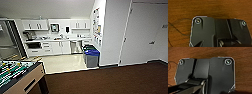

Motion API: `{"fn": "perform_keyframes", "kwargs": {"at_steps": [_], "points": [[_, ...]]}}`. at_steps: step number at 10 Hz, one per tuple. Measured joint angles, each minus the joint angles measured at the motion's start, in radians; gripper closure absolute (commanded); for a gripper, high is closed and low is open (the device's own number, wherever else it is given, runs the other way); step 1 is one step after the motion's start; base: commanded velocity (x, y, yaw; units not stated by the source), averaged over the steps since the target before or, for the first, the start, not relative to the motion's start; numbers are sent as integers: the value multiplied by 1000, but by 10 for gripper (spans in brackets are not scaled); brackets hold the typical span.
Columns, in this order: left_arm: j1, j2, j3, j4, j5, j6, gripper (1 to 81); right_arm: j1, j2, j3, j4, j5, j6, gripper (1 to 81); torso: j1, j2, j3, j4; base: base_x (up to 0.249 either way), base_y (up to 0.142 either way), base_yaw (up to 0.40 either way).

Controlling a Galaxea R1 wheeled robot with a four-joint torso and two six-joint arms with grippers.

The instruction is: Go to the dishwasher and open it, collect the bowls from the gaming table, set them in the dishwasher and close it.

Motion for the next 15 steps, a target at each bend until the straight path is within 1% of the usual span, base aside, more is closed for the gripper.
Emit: {"fn": "perform_keyframes", "kwargs": {"at_steps": [2, 10, 13, 15], "points": [[0, 3, 0, 0, 0, 0, 10, -3, 0, 0, 0, -1, 0, 10, 0, 0, 0, 0, 189, 0, 0], [0, -2, 1, 0, 0, 0, 10, -1, 2, 6, 0, 0, 0, 10, 0, 0, 0, 0, 189, 77, 0], [1, -8, 0, 0, 0, 0, 10, 0, 11, 8, 0, 0, 0, 10, 0, 0, 0, 0, 191, 0, 0], [6, 4, 0, 0, 1, 0, 10, -3, 2, 6, 0, -1, 0, 10, 0, 0, 0, 0, 191, 0, 0]]}}
